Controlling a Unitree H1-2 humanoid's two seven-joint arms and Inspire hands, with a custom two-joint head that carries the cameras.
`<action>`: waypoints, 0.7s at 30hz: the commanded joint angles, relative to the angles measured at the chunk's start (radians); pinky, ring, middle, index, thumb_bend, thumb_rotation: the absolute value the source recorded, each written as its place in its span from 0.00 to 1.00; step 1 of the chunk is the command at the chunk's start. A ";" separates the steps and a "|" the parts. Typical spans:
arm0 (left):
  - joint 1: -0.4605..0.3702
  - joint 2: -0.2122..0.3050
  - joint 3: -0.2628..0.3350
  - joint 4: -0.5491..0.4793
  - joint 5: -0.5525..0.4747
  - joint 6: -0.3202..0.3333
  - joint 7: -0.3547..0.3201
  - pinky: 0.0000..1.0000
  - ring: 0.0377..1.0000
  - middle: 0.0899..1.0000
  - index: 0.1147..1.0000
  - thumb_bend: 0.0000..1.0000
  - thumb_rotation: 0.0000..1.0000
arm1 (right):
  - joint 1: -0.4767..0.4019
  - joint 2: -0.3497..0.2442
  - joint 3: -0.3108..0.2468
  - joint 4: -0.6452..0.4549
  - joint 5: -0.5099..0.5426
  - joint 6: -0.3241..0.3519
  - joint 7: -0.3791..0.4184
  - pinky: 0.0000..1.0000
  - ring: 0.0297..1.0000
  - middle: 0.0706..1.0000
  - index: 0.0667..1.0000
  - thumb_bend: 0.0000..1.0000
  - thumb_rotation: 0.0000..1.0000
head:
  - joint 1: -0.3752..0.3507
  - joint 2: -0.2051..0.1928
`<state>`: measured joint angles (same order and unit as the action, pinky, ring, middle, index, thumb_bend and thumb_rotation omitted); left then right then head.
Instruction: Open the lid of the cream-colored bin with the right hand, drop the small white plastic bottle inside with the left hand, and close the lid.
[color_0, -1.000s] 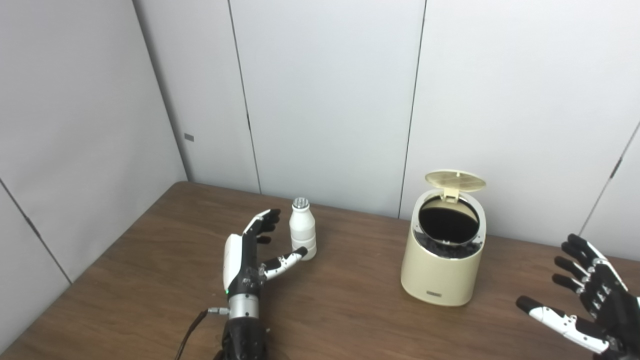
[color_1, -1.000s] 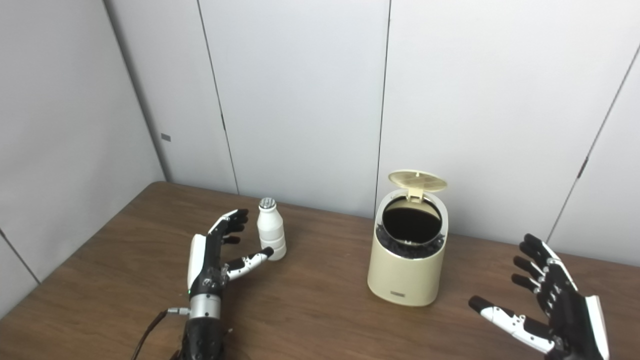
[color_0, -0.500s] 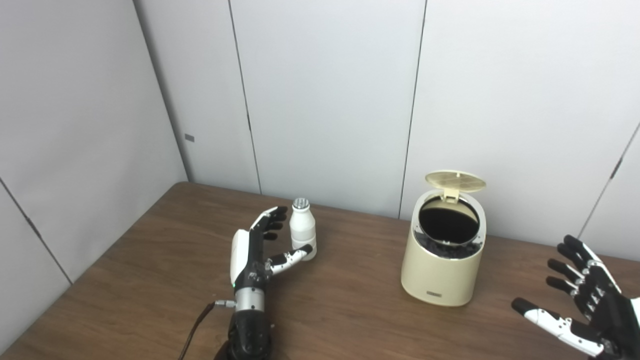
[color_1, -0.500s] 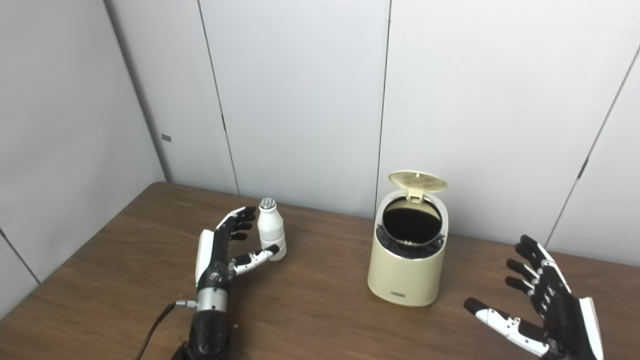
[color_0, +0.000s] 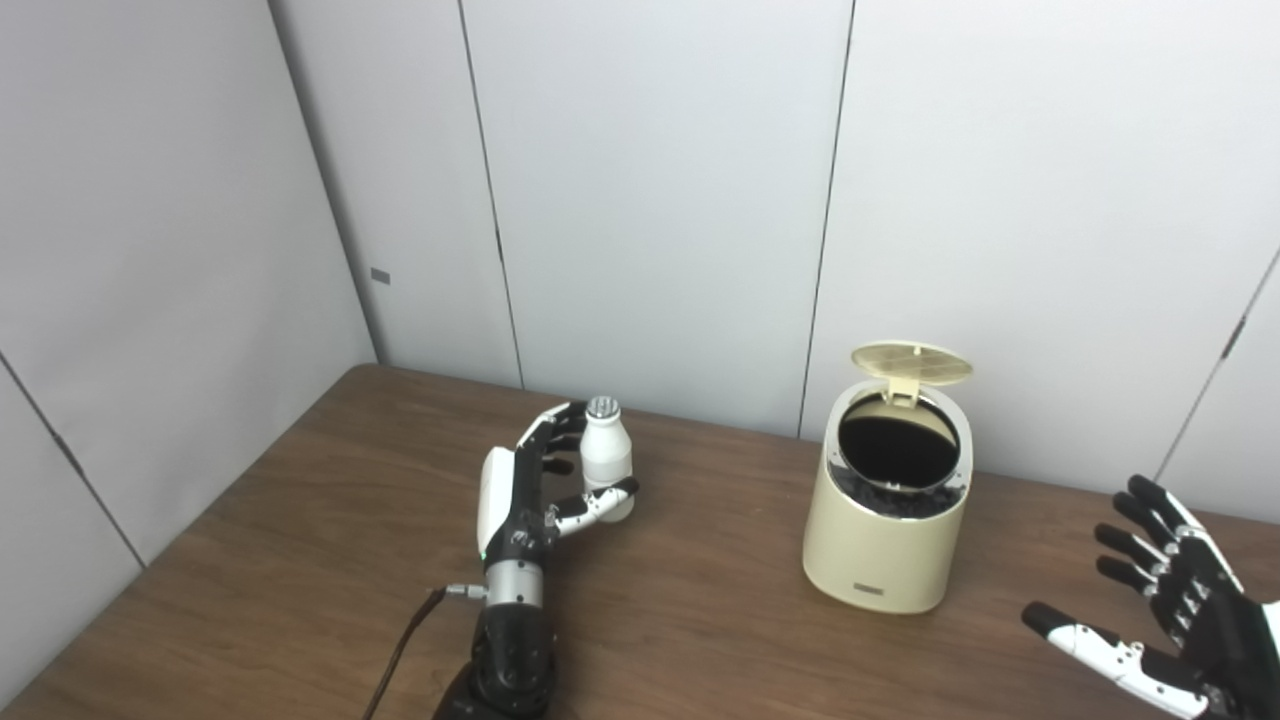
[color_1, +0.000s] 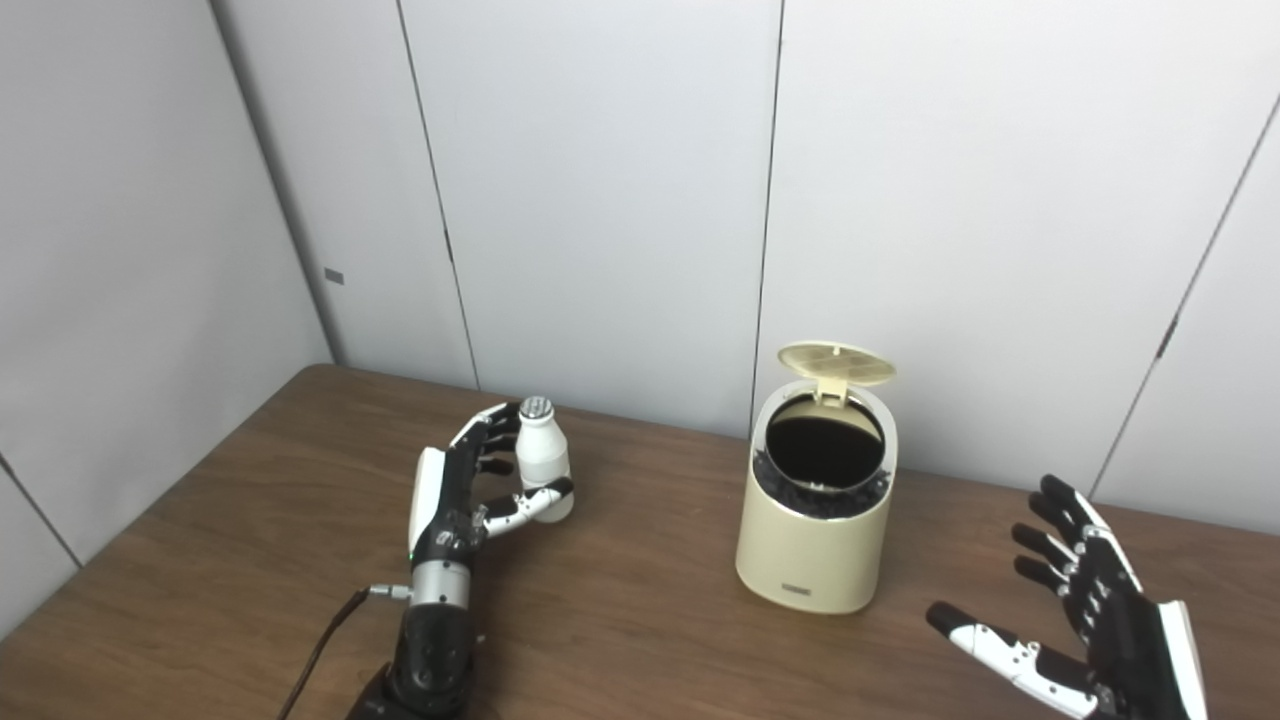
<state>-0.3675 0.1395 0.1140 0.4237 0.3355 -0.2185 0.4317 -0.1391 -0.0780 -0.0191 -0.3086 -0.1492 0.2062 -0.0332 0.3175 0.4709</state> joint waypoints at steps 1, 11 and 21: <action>-0.024 0.001 -0.006 0.015 -0.004 -0.049 0.021 0.61 0.70 0.73 0.76 0.72 0.01 | -0.025 0.001 -0.003 -0.041 -0.001 -0.018 -0.002 0.75 0.80 0.86 0.87 0.65 0.00 | 0.001 0.000; -0.046 -0.023 0.006 0.072 -0.017 -0.099 0.072 0.40 0.42 0.44 0.49 0.50 0.00 | -0.019 -0.002 -0.003 -0.045 0.000 -0.011 0.000 0.73 0.80 0.86 0.87 0.66 0.00 | -0.001 0.009; -0.044 -0.008 -0.012 0.074 -0.004 -0.102 0.086 0.39 0.43 0.44 0.42 0.48 0.00 | -0.025 -0.002 -0.002 -0.035 0.002 -0.020 0.000 0.74 0.80 0.87 0.87 0.66 0.00 | -0.001 0.011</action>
<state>-0.4048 0.1293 0.1126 0.4864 0.3135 -0.2946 0.5046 -0.1360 -0.0791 -0.0195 -0.3114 -0.1465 0.2116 -0.0324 0.3160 0.4801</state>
